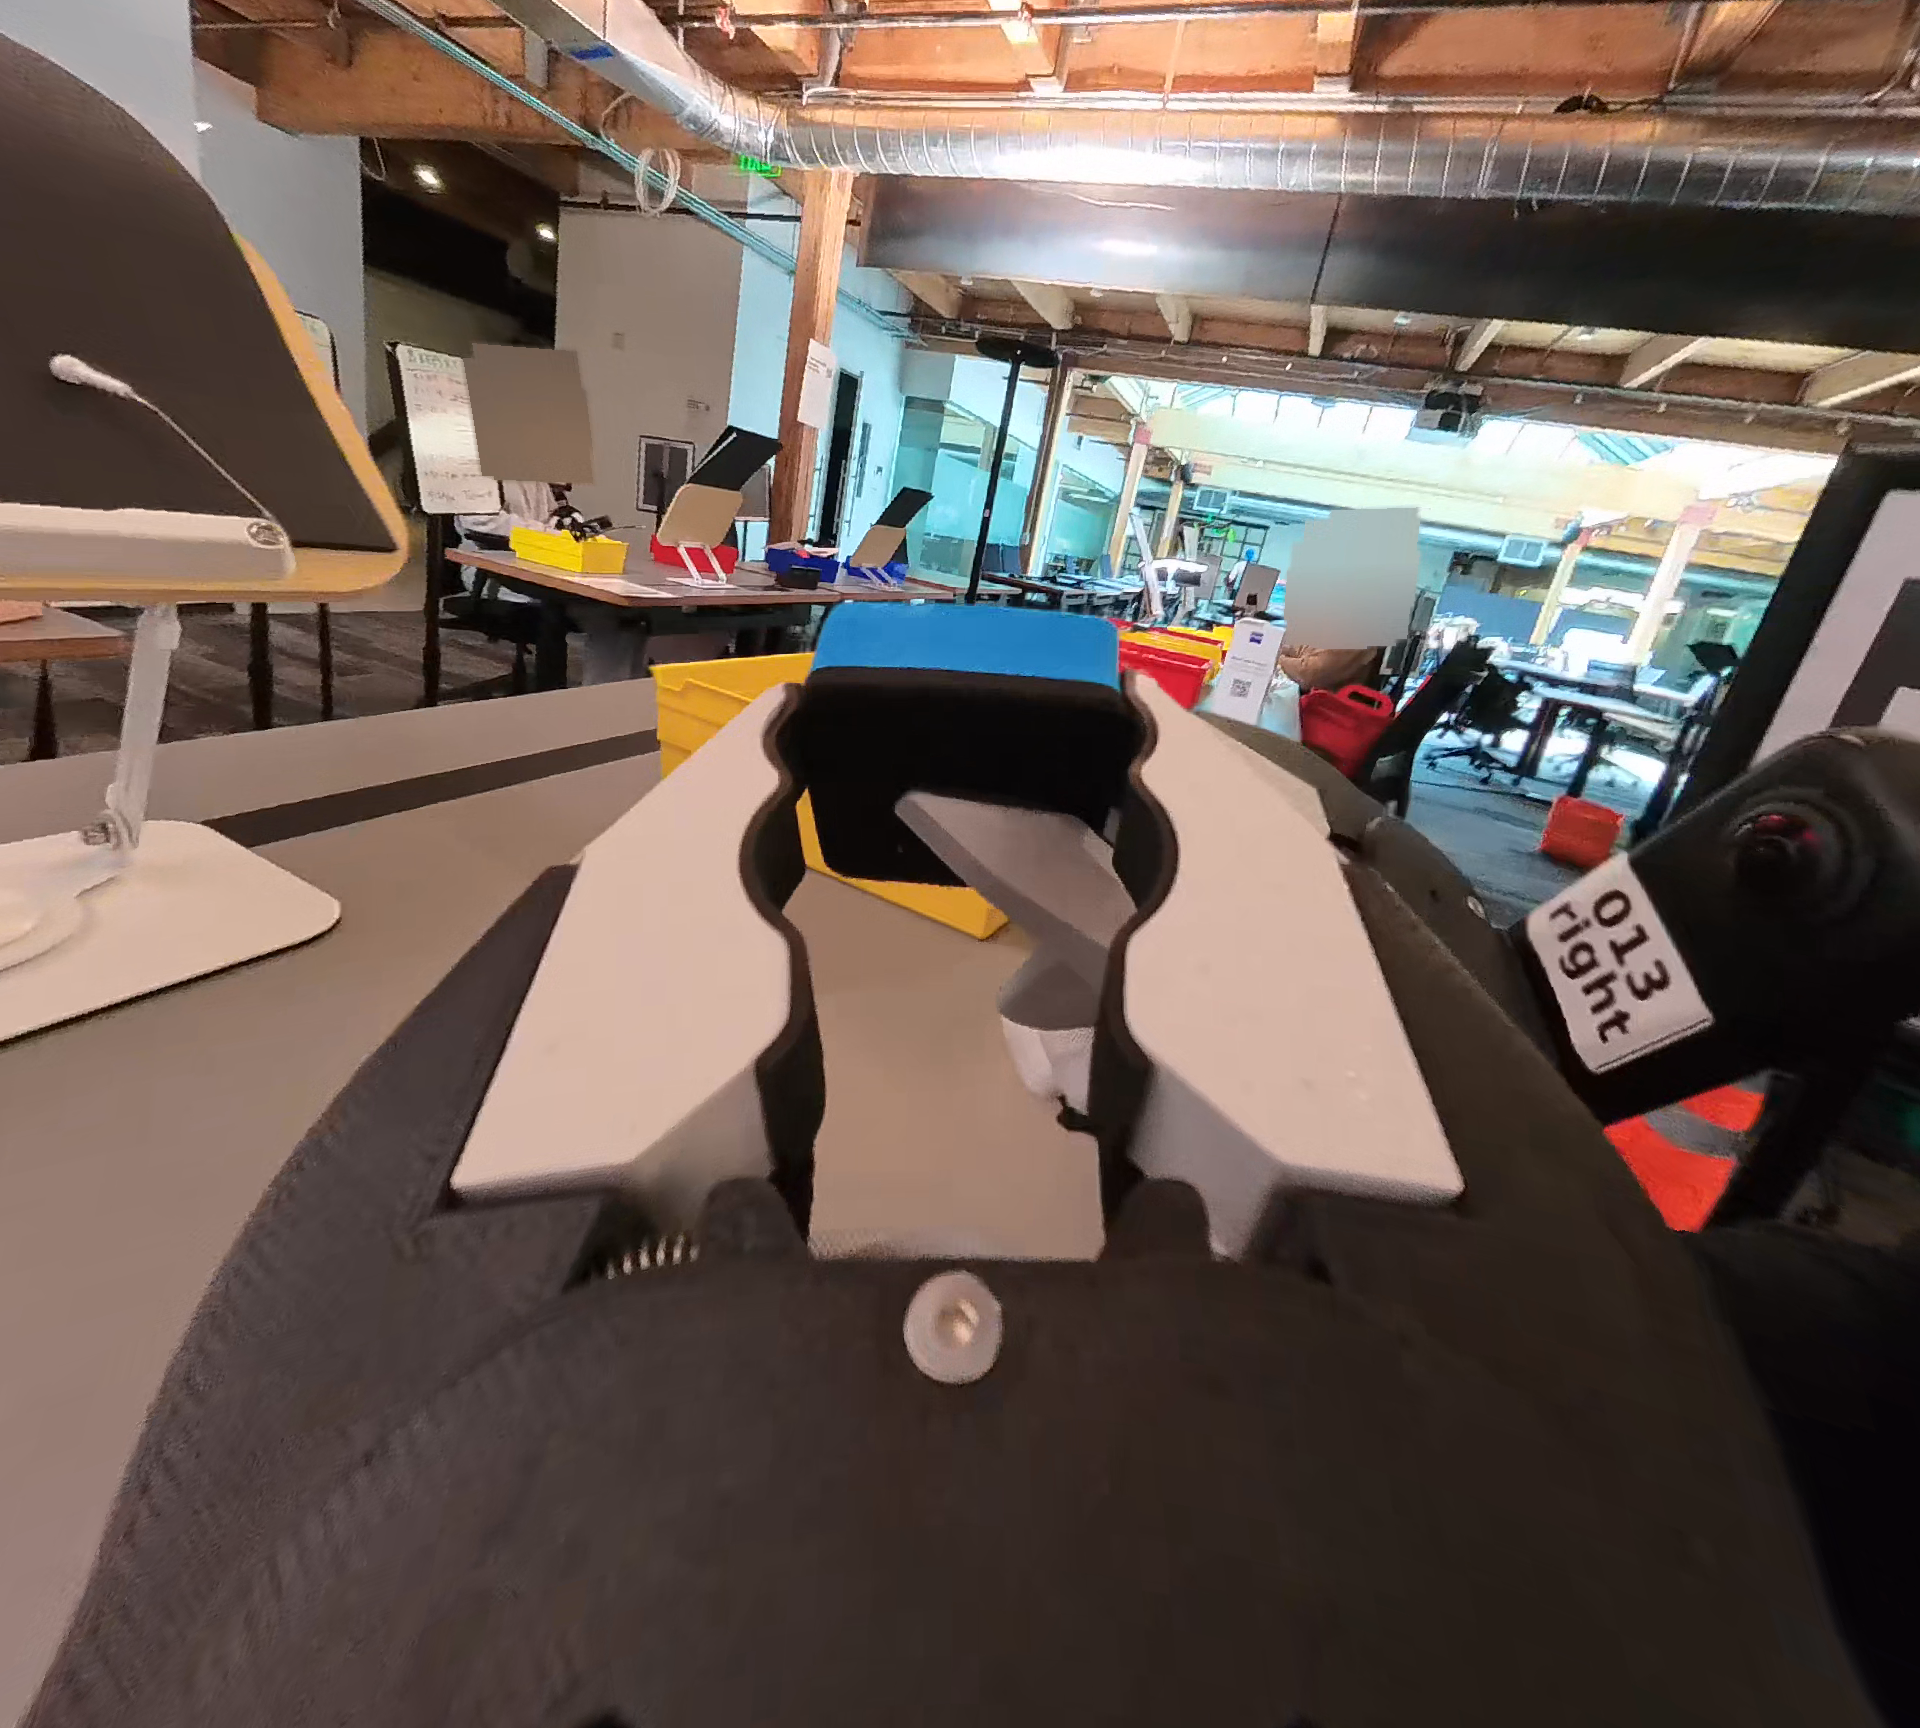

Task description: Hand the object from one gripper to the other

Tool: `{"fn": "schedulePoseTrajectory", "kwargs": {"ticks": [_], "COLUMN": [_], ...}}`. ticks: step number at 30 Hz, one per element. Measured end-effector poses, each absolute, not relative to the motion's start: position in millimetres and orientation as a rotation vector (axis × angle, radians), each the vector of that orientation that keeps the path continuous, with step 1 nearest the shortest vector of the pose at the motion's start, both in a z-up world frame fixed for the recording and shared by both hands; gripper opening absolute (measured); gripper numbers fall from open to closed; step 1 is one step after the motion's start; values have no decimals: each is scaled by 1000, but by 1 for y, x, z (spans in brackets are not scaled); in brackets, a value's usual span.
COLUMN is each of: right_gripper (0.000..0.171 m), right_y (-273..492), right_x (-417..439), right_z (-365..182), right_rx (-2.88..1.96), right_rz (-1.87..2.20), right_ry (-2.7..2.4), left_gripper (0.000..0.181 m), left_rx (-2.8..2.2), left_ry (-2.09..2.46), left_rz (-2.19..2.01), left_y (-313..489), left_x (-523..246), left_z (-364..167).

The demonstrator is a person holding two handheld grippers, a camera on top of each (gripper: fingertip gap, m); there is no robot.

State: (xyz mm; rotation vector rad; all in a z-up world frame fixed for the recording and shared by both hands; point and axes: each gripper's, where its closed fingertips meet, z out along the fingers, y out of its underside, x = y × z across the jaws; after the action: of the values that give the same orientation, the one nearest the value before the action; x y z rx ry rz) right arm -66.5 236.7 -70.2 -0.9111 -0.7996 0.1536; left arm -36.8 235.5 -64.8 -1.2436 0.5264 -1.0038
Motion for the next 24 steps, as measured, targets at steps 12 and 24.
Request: {"fn": "schedulePoseTrajectory", "kwargs": {"ticks": [12, 24], "right_gripper": [84, 64], "right_y": [214, 181], "right_x": [-53, -92], "right_z": [-86, -105], "right_rx": [-869, -582], "right_rz": [86, -242], "right_ry": [-1293, -1452], "left_gripper": [57, 57], "left_rx": [-1388, -1517], "left_ry": [1133, 1476], "left_rz": [-272, -1313], "left_y": [224, 159], "left_x": [-60, -44], "left_z": [-91, -103]}}
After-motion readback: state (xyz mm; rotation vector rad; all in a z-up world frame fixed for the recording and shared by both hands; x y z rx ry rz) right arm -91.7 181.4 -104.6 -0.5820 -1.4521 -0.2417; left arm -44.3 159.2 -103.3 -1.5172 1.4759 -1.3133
